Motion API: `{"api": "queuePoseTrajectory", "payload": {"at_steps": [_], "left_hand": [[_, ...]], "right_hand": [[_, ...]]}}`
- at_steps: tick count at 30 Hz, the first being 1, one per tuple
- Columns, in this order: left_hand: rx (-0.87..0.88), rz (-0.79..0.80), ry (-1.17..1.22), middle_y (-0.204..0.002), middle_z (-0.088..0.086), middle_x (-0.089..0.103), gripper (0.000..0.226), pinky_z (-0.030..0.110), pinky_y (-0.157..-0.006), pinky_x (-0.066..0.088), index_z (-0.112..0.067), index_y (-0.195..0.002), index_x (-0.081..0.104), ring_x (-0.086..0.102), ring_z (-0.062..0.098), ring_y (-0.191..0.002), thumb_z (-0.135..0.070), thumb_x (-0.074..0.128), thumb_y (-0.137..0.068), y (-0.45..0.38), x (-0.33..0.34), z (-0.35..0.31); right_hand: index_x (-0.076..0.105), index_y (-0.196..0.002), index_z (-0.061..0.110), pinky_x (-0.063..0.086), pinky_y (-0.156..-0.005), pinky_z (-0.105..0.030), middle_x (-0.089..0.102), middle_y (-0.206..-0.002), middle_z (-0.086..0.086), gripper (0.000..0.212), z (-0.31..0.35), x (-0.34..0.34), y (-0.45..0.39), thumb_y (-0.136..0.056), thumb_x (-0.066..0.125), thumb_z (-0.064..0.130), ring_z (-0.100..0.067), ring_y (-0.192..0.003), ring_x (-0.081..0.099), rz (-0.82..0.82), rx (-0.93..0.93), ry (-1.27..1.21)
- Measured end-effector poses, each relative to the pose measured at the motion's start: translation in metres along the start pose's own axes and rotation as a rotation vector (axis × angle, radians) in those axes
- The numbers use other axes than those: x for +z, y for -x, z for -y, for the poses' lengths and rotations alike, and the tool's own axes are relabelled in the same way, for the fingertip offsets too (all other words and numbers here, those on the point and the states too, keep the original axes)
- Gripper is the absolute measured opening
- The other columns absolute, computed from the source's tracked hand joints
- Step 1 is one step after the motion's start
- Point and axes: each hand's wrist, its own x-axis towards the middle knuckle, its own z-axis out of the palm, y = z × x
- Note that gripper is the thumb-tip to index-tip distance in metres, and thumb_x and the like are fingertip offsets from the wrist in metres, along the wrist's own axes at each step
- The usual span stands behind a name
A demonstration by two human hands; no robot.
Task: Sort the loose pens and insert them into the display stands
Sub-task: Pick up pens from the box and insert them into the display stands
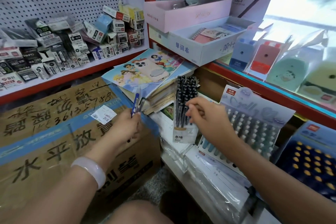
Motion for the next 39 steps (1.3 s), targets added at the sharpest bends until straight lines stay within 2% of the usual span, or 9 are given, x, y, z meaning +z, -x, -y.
{"api": "queuePoseTrajectory", "payload": {"at_steps": [4,8,13,17,21,24,29,34,39], "left_hand": [[0.103,0.044,0.130,-0.063,0.002,0.040,0.014,0.023,-0.043,0.032,-0.017,-0.091,0.047,0.036,0.013,-0.048,-0.016,0.037,-0.100,0.045,0.013,-0.017],[0.219,0.218,0.145,-0.061,-0.004,0.050,0.010,0.018,-0.041,0.036,-0.010,-0.097,0.050,0.043,0.007,-0.044,-0.014,0.040,-0.098,0.083,0.023,-0.029],[0.302,0.262,0.086,-0.067,-0.006,0.059,0.010,0.020,-0.043,0.038,-0.013,-0.100,0.053,0.045,0.008,-0.045,-0.014,0.044,-0.097,0.111,0.034,-0.038],[0.365,0.184,-0.023,-0.060,-0.010,0.059,0.011,0.017,-0.043,0.037,-0.018,-0.095,0.055,0.045,0.003,-0.043,-0.014,0.045,-0.097,0.126,0.049,-0.040],[0.567,-0.038,-0.297,-0.073,-0.013,0.052,0.025,0.008,-0.051,0.036,-0.020,-0.118,0.054,0.049,0.000,-0.057,-0.013,0.045,-0.096,0.136,0.074,-0.039],[0.656,-0.094,-0.352,-0.074,-0.015,0.046,0.040,0.004,-0.055,0.035,-0.023,-0.133,0.044,0.046,0.000,-0.062,-0.009,0.044,-0.095,0.144,0.092,-0.037],[0.618,-0.032,-0.414,-0.085,-0.001,0.054,0.039,0.007,-0.056,0.036,-0.017,-0.131,0.045,0.045,0.005,-0.067,-0.004,0.041,-0.094,0.138,0.103,-0.022],[0.492,0.076,-0.402,-0.083,-0.003,0.055,0.021,0.018,-0.050,0.031,-0.015,-0.115,0.050,0.047,0.006,-0.065,-0.015,0.035,-0.099,0.138,0.111,-0.025],[0.464,0.171,-0.295,-0.083,-0.009,0.052,0.018,0.020,-0.052,0.030,-0.024,-0.106,0.050,0.045,0.003,-0.065,-0.017,0.035,-0.100,0.140,0.128,-0.040]], "right_hand": [[0.062,-0.096,0.017,0.056,-0.071,-0.043,0.069,-0.077,-0.004,0.016,0.014,-0.003,0.011,-0.096,0.047,0.020,-0.021,-0.071,0.066,0.088,0.056,-0.051],[0.063,-0.099,0.014,0.056,-0.068,-0.021,0.068,-0.077,0.004,0.016,0.027,-0.008,0.021,-0.095,0.048,0.017,0.001,-0.062,0.064,0.095,0.091,-0.161],[0.058,-0.093,0.015,0.054,-0.067,-0.035,0.063,-0.072,-0.005,0.009,0.049,-0.022,0.033,-0.093,0.054,0.022,-0.015,-0.064,0.061,-0.064,0.067,-0.188],[0.053,-0.090,0.017,0.049,-0.067,-0.031,0.058,-0.069,-0.002,0.009,0.063,-0.040,0.041,-0.090,0.059,0.024,-0.014,-0.065,0.055,-0.184,0.030,-0.110],[0.053,-0.077,0.017,0.054,-0.069,-0.034,0.061,-0.068,0.000,0.028,0.065,-0.044,0.047,-0.085,0.060,0.043,-0.016,-0.067,0.061,-0.043,0.209,-0.070],[0.053,-0.076,0.006,0.055,-0.070,-0.042,0.064,-0.070,-0.013,0.031,0.060,-0.048,0.050,-0.088,0.059,0.034,-0.026,-0.065,0.063,-0.030,0.273,-0.087],[0.054,-0.080,0.003,0.050,-0.051,-0.014,0.059,-0.063,-0.005,0.024,0.053,-0.082,0.055,-0.095,0.052,0.021,-0.006,-0.048,0.055,-0.134,0.330,-0.397],[0.055,-0.086,-0.003,0.052,-0.054,-0.016,0.057,-0.062,-0.010,0.021,0.017,-0.143,0.069,-0.095,0.052,0.016,-0.007,-0.050,0.056,-0.382,0.263,-0.397],[0.056,-0.082,-0.003,0.057,-0.061,-0.024,0.064,-0.064,-0.008,0.020,-0.031,-0.169,0.122,-0.094,0.052,0.012,-0.008,-0.057,0.064,-0.197,0.298,-0.045]]}}
